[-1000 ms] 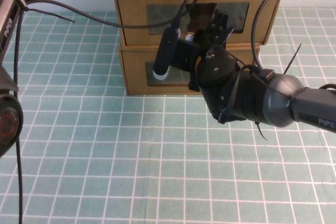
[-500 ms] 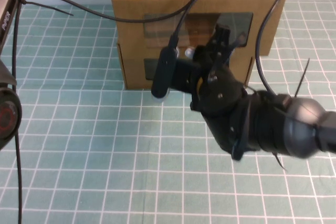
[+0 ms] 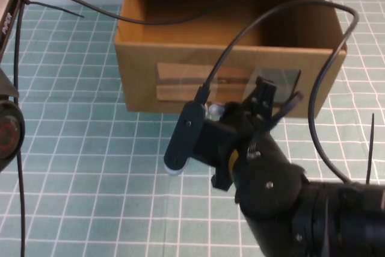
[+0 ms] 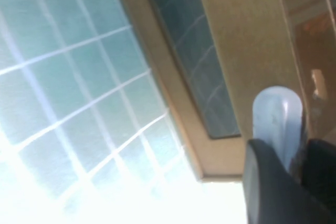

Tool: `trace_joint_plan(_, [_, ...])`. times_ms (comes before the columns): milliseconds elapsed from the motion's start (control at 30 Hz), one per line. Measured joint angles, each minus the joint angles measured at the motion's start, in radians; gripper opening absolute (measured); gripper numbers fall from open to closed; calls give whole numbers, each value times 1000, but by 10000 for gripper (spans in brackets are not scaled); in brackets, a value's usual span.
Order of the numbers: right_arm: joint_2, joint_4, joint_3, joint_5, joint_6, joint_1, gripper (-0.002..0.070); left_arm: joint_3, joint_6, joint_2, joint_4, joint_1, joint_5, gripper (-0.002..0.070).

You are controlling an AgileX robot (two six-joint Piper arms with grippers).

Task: Open the shoe box
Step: 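Pull the top drawer of the cardboard box fully open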

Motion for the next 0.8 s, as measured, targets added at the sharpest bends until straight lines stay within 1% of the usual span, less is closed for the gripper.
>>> trace_joint_plan(233, [-27, 69, 3, 98, 0, 93, 112, 0, 0, 0, 0, 0, 0, -7])
trace_joint_plan(400, [-49, 110, 3, 142, -12, 136, 112, 0, -2, 0, 0, 0, 0, -7])
trace_joint_plan(567, [-56, 129, 3, 144, -47, 145, 112, 0, -2, 0, 0, 0, 0, -7])
trace_joint_plan(733, [-34, 177, 3, 103, -163, 130, 104, 0, -2, 0, 0, 0, 0, -7])
trace_joint_plan(800, [-14, 182, 3, 93, -184, 123, 102, 0, -2, 0, 0, 0, 0, -7])
